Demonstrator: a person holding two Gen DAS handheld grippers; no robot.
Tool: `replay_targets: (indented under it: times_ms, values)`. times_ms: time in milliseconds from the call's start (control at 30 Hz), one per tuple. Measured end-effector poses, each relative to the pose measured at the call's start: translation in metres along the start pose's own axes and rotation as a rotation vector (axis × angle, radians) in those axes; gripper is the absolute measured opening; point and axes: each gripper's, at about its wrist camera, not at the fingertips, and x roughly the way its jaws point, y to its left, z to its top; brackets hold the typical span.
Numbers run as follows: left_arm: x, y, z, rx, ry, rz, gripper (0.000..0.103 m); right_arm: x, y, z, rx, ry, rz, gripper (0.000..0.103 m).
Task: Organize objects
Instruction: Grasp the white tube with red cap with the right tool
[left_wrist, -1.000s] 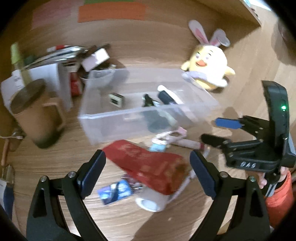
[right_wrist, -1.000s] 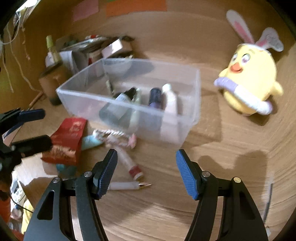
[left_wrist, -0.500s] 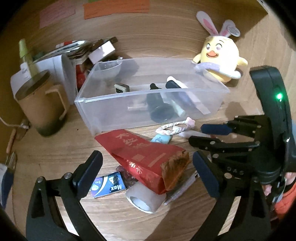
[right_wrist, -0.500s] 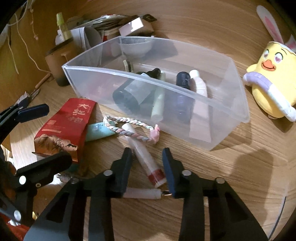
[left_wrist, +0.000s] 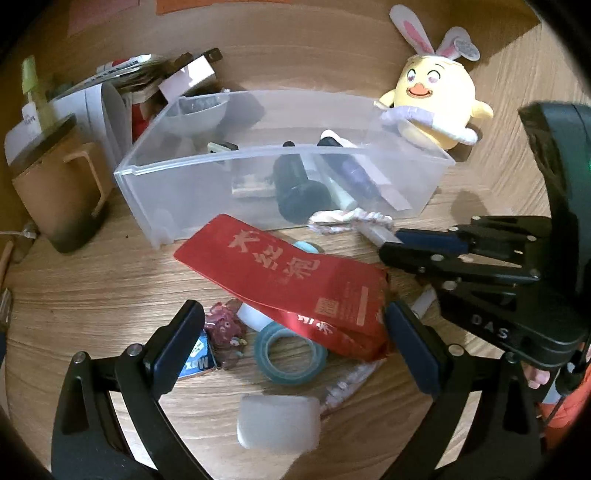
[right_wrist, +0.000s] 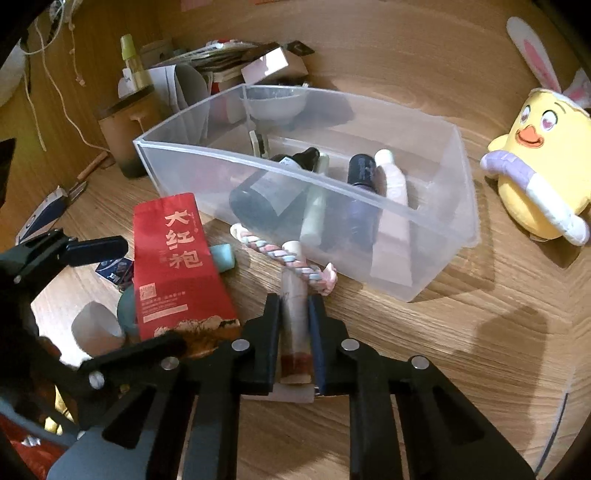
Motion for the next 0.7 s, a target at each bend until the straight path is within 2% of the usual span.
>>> replay_targets:
  times_ms: [167, 367, 500, 633, 700]
  values:
    - [-0.022, 0.017, 0.004, -0.015, -0.045, 0.014, 0.100, -0.014, -0.004, 0.000, 0.003, -0.028, -0.002, 0.014]
    - [-0.039, 0.039, -0.009, -0.022, -0.016, 0.005, 0.100, -0.029, -0.005, 0.002, 0.007, -0.062, 0.001, 0.014]
    - [-0.042, 0.041, -0.026, -0.007, 0.021, -0.024, 0.100, -0.030, -0.005, 0.000, -0.003, -0.045, -0.013, 0.014]
    - [-0.042, 0.034, -0.035, 0.021, 0.020, -0.025, 0.100, -0.024, -0.005, -0.004, -0.005, -0.016, -0.024, 0.014]
    - [-0.040, 0.028, -0.036, 0.032, 0.011, -0.023, 0.096, -0.020, -0.006, -0.005, 0.004, -0.010, -0.028, 0.014]
